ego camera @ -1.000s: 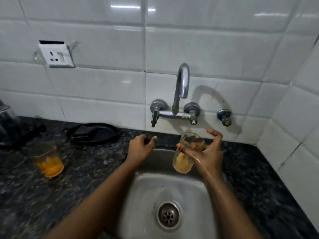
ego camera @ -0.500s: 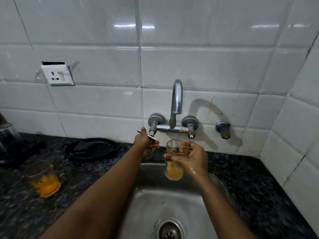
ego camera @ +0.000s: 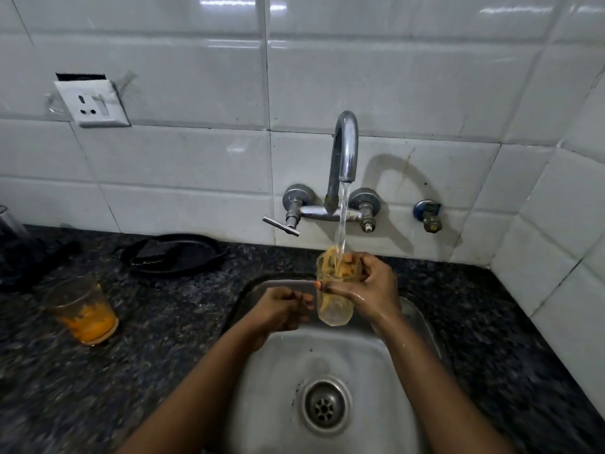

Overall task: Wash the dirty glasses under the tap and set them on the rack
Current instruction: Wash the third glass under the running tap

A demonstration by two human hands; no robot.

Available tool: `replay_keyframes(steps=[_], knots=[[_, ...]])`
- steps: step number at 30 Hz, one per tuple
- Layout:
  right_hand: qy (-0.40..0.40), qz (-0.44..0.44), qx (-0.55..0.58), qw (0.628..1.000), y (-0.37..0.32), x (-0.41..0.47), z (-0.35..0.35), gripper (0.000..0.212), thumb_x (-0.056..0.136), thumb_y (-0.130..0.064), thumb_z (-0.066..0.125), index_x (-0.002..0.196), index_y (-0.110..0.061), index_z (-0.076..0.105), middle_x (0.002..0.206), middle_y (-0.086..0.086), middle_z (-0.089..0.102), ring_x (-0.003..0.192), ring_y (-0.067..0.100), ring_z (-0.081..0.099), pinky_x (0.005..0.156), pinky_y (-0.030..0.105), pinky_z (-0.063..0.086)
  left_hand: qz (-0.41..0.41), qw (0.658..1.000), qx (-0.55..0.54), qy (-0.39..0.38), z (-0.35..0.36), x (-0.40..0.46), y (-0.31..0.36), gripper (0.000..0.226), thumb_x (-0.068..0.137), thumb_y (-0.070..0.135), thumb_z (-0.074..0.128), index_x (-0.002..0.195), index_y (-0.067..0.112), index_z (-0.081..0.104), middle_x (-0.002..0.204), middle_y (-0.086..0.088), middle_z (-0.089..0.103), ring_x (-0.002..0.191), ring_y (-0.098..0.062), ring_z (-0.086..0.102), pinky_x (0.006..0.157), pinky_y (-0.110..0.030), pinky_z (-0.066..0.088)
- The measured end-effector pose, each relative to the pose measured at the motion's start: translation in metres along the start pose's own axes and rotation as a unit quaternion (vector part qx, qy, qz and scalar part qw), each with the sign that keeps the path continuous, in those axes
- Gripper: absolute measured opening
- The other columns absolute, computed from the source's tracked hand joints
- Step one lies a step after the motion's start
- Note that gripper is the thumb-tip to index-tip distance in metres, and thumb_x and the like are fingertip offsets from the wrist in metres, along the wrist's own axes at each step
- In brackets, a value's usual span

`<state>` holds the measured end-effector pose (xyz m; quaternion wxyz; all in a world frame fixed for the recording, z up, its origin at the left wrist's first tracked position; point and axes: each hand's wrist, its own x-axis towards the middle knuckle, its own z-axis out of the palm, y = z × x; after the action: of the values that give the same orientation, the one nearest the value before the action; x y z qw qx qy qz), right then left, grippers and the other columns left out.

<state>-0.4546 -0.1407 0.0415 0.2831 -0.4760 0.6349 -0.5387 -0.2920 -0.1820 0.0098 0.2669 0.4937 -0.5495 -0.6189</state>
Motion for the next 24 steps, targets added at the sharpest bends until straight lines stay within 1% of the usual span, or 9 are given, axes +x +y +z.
replay_keyframes(steps=[3, 6, 8, 11, 13, 15, 19, 22, 24], knots=[[-0.03, 0.039, 0.11, 0.993, 0.006, -0.002, 0.003, 0.052, 0.051, -0.006, 0.087, 0.097, -0.016, 0.066, 0.094, 0.003, 0.072, 0.088, 0.02, 0.068, 0.072, 0.033, 0.056, 0.028, 0.999, -0.032, 0.028, 0.0, 0.002, -0.002, 0.014, 0.088, 0.003, 0.055, 0.085, 0.008, 0.068, 0.084, -0.013, 0.068, 0.069, -0.018, 0.062, 0.065, -0.026, 0.051], [-0.065, 0.075, 0.212, 0.972, 0.013, -0.003, 0.007, 0.05, 0.057, 0.003, 0.081, 0.097, -0.02, 0.064, 0.095, 0.003, 0.071, 0.09, 0.02, 0.066, 0.072, 0.031, 0.052, 0.092, 0.99, -0.042, 0.098, 0.001, 0.0, 0.012, 0.011, 0.089, 0.005, 0.056, 0.087, 0.008, 0.067, 0.075, -0.007, 0.065, 0.065, -0.014, 0.057, 0.055, -0.015, 0.048], [-0.077, 0.069, 0.203, 0.974, 0.018, -0.002, 0.009, 0.051, 0.057, 0.002, 0.082, 0.098, -0.023, 0.063, 0.098, 0.003, 0.07, 0.092, 0.019, 0.065, 0.074, 0.031, 0.052, 0.153, 0.977, -0.023, 0.145, 0.001, -0.003, 0.025, 0.013, 0.089, 0.006, 0.056, 0.088, 0.013, 0.066, 0.081, -0.006, 0.068, 0.073, -0.016, 0.061, 0.063, -0.017, 0.051], [-0.086, 0.001, 0.093, 0.992, 0.024, 0.003, 0.01, 0.061, 0.056, -0.004, 0.086, 0.109, -0.019, 0.061, 0.106, 0.004, 0.068, 0.099, 0.017, 0.064, 0.074, 0.022, 0.052, 0.256, 0.949, 0.064, 0.175, 0.001, -0.008, 0.048, 0.01, 0.085, 0.009, 0.063, 0.091, 0.011, 0.071, 0.089, -0.009, 0.073, 0.084, -0.022, 0.069, 0.079, -0.032, 0.056], [-0.076, -0.051, 0.038, 0.995, 0.023, 0.008, 0.011, 0.07, 0.049, -0.007, 0.089, 0.112, -0.017, 0.06, 0.11, 0.006, 0.065, 0.1, 0.018, 0.063, 0.08, 0.024, 0.052, 0.282, 0.931, 0.194, 0.127, 0.009, -0.009, 0.062, 0.014, 0.084, 0.01, 0.064, 0.095, 0.007, 0.071, 0.088, -0.007, 0.072, 0.078, -0.015, 0.067, 0.074, -0.02, 0.054], [-0.069, -0.115, -0.027, 0.991, 0.019, 0.012, 0.011, 0.075, 0.044, -0.007, 0.09, 0.113, -0.016, 0.06, 0.114, 0.006, 0.06, 0.101, 0.018, 0.06, 0.086, 0.024, 0.052, 0.265, 0.901, 0.343, 0.02, 0.023, -0.004, 0.076, 0.017, 0.084, 0.007, 0.061, 0.098, 0.002, 0.07, 0.093, -0.01, 0.069, 0.079, -0.014, 0.062, 0.067, -0.012, 0.045], [-0.054, -0.207, -0.15, 0.965, 0.016, 0.021, 0.001, 0.083, 0.039, -0.016, 0.09, 0.117, -0.016, 0.06, 0.113, -0.002, 0.055, 0.102, 0.019, 0.058, 0.087, 0.033, 0.053, 0.15, 0.858, 0.464, -0.163, 0.04, 0.016, 0.094, 0.024, 0.084, -0.002, 0.054, 0.107, -0.005, 0.06, 0.111, -0.017, 0.059, 0.102, -0.03, 0.056, 0.083, -0.029, 0.045], [-0.068, -0.254, -0.223, 0.939, 0.015, 0.024, -0.007, 0.084, 0.042, -0.019, 0.09, 0.12, -0.018, 0.058, 0.121, 0.004, 0.056, 0.11, 0.017, 0.052, 0.094, 0.039, 0.049, 0.088, 0.781, 0.597, -0.159, 0.057, 0.026, 0.095, 0.043, 0.089, 0.005, 0.053, 0.13, 0.001, 0.045, 0.134, -0.018, 0.046, 0.124, -0.031, 0.044, 0.104, -0.035, 0.034], [-0.083, -0.275, -0.228, 0.93, 0.013, 0.027, -0.009, 0.083, 0.043, -0.017, 0.09, 0.119, -0.018, 0.058, 0.122, 0.005, 0.058, 0.111, 0.019, 0.053, 0.095, 0.04, 0.048, 0.069, 0.752, 0.646, -0.117, 0.07, 0.026, 0.095, 0.048, 0.092, 0.012, 0.049, 0.138, 0.004, 0.037, 0.143, -0.015, 0.039, 0.131, -0.028, 0.038, 0.104, -0.03, 0.035]])
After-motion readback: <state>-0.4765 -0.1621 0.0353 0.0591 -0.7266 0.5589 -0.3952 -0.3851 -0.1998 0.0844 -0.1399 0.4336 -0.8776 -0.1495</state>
